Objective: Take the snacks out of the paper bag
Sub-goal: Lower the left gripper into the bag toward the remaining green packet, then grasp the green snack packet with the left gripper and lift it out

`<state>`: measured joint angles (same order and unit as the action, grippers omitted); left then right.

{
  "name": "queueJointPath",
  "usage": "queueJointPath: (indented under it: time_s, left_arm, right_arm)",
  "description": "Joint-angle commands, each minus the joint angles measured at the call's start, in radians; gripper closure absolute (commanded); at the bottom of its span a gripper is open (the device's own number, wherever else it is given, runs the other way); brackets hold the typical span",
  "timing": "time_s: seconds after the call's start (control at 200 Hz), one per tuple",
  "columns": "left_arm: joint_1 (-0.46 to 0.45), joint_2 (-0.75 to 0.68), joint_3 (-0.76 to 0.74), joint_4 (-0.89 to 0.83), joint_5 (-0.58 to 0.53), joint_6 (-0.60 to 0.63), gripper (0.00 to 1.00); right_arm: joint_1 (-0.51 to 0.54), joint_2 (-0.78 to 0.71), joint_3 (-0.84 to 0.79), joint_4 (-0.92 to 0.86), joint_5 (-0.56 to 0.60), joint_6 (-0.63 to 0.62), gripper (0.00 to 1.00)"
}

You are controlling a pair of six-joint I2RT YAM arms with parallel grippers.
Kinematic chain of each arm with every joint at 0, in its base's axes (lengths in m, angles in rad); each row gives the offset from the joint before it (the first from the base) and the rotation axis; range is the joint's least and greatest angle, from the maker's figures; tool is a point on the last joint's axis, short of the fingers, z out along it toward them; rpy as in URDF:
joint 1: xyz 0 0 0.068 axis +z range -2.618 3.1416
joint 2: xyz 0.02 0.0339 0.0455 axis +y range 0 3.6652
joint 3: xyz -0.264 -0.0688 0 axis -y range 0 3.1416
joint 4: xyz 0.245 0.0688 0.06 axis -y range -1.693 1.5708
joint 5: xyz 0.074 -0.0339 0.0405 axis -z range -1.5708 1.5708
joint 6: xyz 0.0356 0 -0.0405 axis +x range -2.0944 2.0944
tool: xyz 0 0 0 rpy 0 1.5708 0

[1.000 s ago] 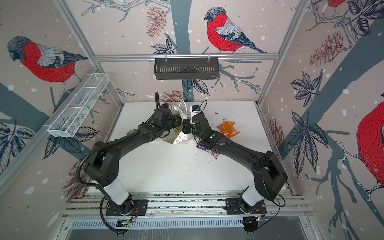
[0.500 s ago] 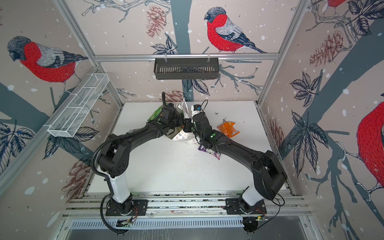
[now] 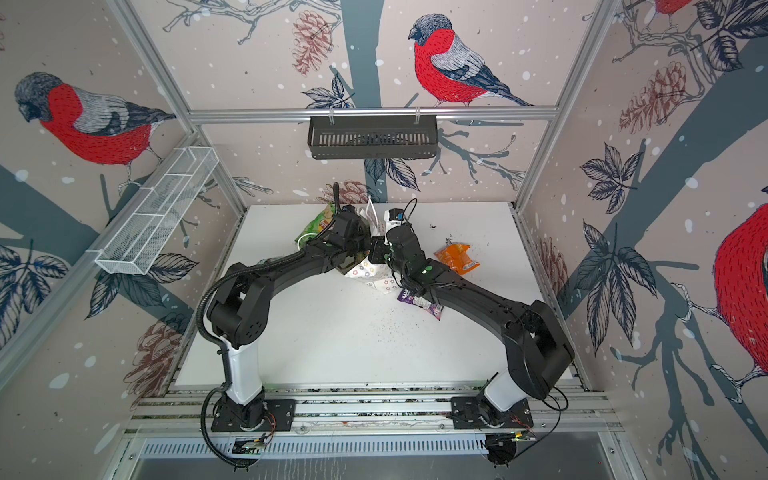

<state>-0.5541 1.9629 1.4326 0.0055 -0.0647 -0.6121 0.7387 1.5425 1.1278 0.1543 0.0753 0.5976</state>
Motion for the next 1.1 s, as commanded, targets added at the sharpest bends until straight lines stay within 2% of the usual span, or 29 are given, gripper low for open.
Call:
queueJointPath:
  time_s: [0.0,0.275,0.71,1.096]
  left_arm:
    - [-0.002,-0.041,-0.012,-0.067,-0.031,0.026,1.00]
    - [-0.003,-0.188,-0.073,-0.063,-0.054,0.065,1.00]
    - [-0.001,-0.379,-0.198,-0.025,-0.078,0.055,1.00]
    - [0.014,-0.529,-0.234,-0.021,-0.037,0.061,1.00]
  right_arm:
    - [0.000,-0.011,-0.004,0.014,-0.021,-0.008,1.00]
    - [-0.002,-0.023,-0.022,0.010,0.004,-0.009,1.00]
    - [-0.002,-0.039,-0.031,0.007,0.027,-0.012,1.00]
    - [0.000,-0.035,-0.025,-0.005,0.050,-0.012,1.00]
